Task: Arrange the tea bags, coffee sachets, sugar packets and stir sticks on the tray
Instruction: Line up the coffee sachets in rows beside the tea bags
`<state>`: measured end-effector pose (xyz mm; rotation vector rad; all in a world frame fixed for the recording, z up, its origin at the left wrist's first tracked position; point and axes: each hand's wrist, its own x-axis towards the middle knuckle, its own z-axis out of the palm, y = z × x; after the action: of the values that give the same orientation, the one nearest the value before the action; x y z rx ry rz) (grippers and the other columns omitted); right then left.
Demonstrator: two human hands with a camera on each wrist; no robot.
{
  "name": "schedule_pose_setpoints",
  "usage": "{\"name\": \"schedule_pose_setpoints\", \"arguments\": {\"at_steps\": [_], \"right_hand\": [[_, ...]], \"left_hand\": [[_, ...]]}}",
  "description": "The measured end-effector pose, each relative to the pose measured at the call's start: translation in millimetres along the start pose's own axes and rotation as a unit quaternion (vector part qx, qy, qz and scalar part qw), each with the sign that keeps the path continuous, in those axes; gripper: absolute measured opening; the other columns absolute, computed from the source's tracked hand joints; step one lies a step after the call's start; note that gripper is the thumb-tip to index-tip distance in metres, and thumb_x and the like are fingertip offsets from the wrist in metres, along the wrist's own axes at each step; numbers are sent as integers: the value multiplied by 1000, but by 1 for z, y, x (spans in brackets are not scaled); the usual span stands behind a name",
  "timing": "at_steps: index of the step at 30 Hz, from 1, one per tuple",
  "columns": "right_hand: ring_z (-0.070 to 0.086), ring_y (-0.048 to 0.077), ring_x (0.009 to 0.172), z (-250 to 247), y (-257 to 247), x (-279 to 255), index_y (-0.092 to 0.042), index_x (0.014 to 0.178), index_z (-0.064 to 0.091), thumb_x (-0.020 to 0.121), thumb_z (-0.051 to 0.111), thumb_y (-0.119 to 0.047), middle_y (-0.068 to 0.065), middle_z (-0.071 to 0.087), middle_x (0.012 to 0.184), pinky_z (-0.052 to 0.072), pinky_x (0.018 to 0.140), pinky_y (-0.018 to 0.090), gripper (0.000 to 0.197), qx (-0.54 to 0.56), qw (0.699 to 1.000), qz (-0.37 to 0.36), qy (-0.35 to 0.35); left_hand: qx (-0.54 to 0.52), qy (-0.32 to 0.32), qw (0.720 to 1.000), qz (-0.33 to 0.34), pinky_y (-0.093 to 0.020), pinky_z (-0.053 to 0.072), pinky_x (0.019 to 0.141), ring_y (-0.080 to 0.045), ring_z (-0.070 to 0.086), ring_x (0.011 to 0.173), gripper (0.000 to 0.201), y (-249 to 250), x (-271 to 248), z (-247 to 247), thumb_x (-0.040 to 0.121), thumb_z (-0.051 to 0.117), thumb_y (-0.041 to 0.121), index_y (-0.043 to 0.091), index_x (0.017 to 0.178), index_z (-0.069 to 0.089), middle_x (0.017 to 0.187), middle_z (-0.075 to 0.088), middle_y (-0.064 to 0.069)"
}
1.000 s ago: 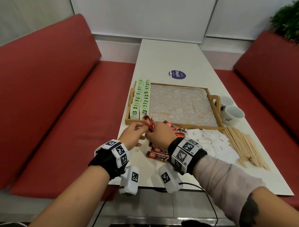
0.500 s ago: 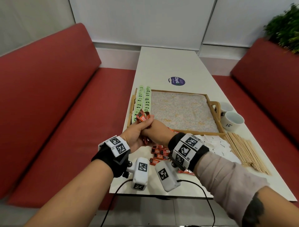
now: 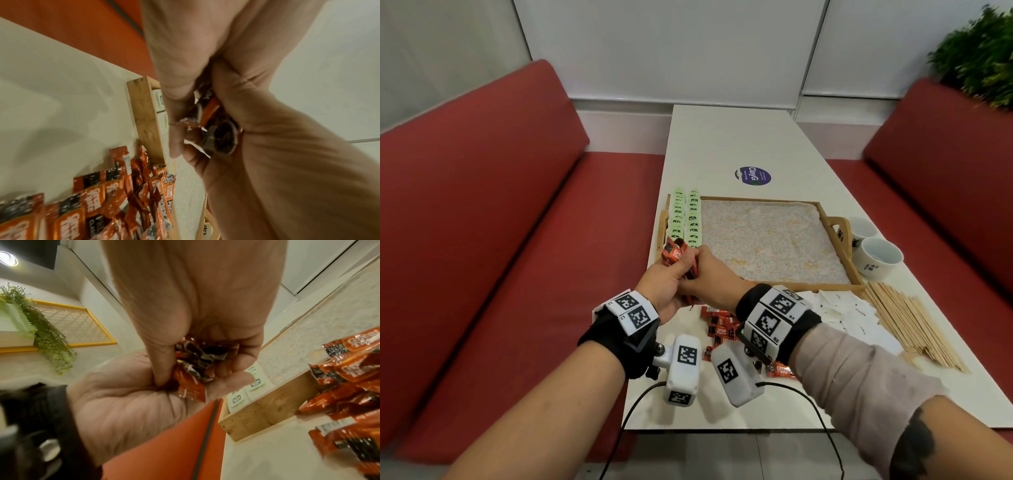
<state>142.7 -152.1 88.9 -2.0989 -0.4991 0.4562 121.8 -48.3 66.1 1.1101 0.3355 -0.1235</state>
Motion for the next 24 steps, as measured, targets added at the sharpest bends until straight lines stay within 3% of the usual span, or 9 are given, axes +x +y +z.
{"name": "schedule_pose_setpoints", "arguments": {"at_steps": [3,6,7,11,13,15,19,24], "right_hand": [[57,13,88,-1,7,2,-6,121,44,83,72,-22,-1,56,102,48,66,17,50,-5,1000,-14,19],[63,18,91,-8,15,2,-8,114,55,85,70,-16,2,62,100,55,79,30,34,33,998,-19,53],[63,18,90,-12,17,2,-10,111,58,87,67,-15,0,63,98,55,78,29,26,40,997,-12,65],[65,18,74,-30,25,7,-17,96,60,94,58,-18,-2,64,81,51,63,23,4,21,996,8,86],[66,20,70,-39,29,9,-12,96,62,97,52,-18,3,66,83,47,58,20,11,25,996,15,80],[59,14,58,-49,32,8,-7,99,63,100,45,-16,1,64,78,43,52,17,19,31,997,22,70],[52,12,50,-72,41,4,-6,102,61,100,42,-12,-1,58,70,41,53,22,20,47,996,33,70],[49,10,47,-98,47,0,-12,93,56,98,49,-15,0,61,68,40,49,17,10,44,995,30,83]], "left_hand": [[-2,-6,1000,-2,-44,54,66,-26,63,91,39,0,6,0,96,45,33,15,130,50,103,66,-9],[-14,-13,1000,1,-42,57,57,-23,67,82,42,0,11,1,96,43,36,13,131,50,101,66,-11],[-17,-14,1000,3,-41,58,55,-22,68,76,43,0,12,3,96,43,36,10,130,51,100,66,-12],[-15,-4,1000,11,-36,57,55,-24,69,71,44,0,21,8,93,49,36,8,127,53,104,67,-16],[-20,1,1000,12,-37,56,58,-27,68,74,44,0,25,12,90,54,36,6,122,56,102,67,-17],[-29,11,999,19,-38,56,62,-27,69,75,34,0,29,18,88,57,34,9,110,61,95,70,-14],[-33,67,996,54,-31,47,58,-16,70,74,11,1,37,32,93,57,26,18,95,63,79,70,-1],[-2,91,992,82,-34,55,62,-14,65,70,6,0,39,50,87,65,15,13,91,61,81,64,-4]]}}
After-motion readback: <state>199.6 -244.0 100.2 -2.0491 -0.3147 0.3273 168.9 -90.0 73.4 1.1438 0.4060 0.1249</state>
